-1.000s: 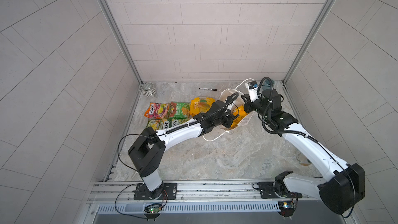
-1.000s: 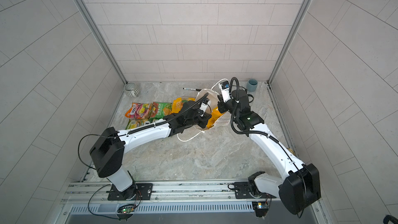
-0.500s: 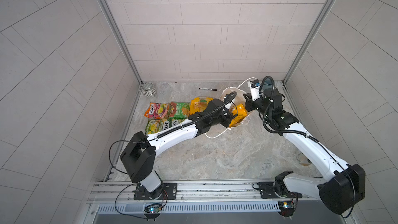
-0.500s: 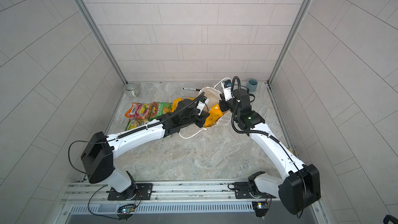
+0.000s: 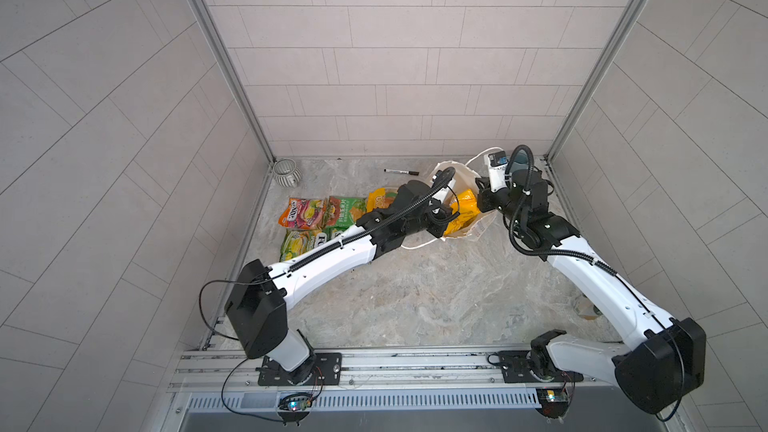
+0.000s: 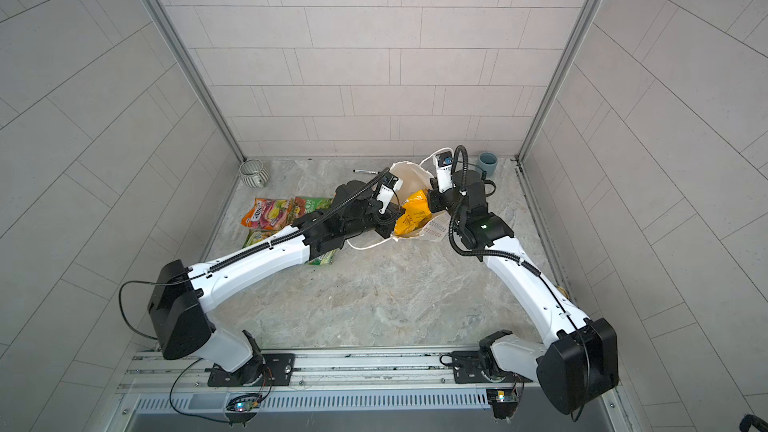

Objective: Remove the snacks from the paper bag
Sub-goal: 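Lift the yellow pack up out of the bag with the left gripper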

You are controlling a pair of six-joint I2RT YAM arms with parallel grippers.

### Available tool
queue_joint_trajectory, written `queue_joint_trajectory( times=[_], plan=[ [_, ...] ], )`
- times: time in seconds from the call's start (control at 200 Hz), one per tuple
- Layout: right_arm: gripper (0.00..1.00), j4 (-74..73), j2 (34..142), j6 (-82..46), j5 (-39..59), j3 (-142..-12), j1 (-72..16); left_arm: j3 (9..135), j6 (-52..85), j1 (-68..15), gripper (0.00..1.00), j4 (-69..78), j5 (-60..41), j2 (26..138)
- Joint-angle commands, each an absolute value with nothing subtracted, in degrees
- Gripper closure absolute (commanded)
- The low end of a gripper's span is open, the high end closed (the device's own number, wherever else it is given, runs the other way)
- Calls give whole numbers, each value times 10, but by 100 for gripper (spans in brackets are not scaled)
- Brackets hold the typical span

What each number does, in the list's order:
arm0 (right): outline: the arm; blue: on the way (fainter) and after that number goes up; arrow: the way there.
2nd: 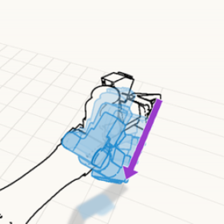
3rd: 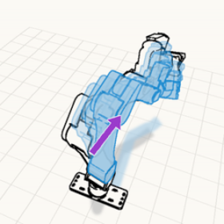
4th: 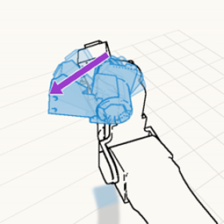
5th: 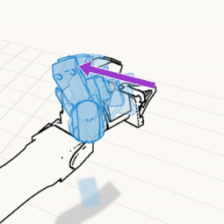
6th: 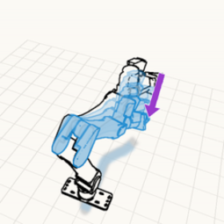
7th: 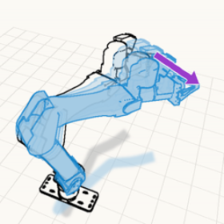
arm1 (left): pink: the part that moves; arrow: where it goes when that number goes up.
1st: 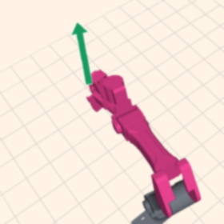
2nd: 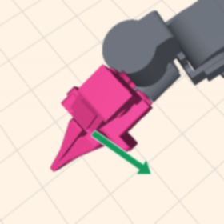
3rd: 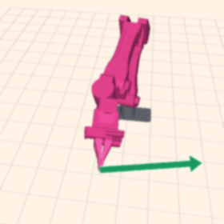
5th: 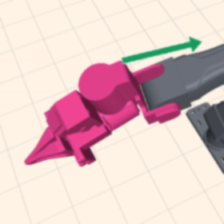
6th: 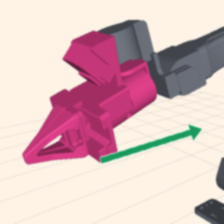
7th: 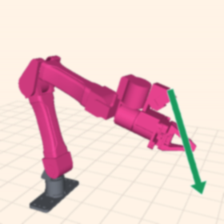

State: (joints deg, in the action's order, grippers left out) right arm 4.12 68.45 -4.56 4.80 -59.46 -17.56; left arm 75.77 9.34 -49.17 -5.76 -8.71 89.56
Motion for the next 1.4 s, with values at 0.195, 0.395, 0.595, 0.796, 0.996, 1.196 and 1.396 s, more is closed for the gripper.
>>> queue_joint_trajectory(
  times=[0.195, 0.395, 0.595, 0.796, 0.996, 1.196, 1.396],
  plan=[
    [100, 49, 669, -60, 20, -598, -162, 823, 73, -495, 100, -12, -110, 860],
    [100, 48, 674, -94, 46, -608, -127, 843, 63, -495, 100, -13, -116, 846],
    [100, 47, 683, -109, 60, -610, -112, 872, 62, -494, 100, -9, -127, 840],
    [100, 45, 683, -114, 57, -608, -106, 904, 48, -494, 100, -29, -121, 839],
    [100, 44, 689, -132, 65, -609, -88, 952, 47, -494, 100, -54, -128, 834],
    [100, 43, 691, -146, 80, -608, -75, 960, 45, -493, 100, -76, -113, 809],
    [100, 42, 695, -156, 85, -609, -71, 943, 50, -494, 100, -95, -98, 769]
  ],
)
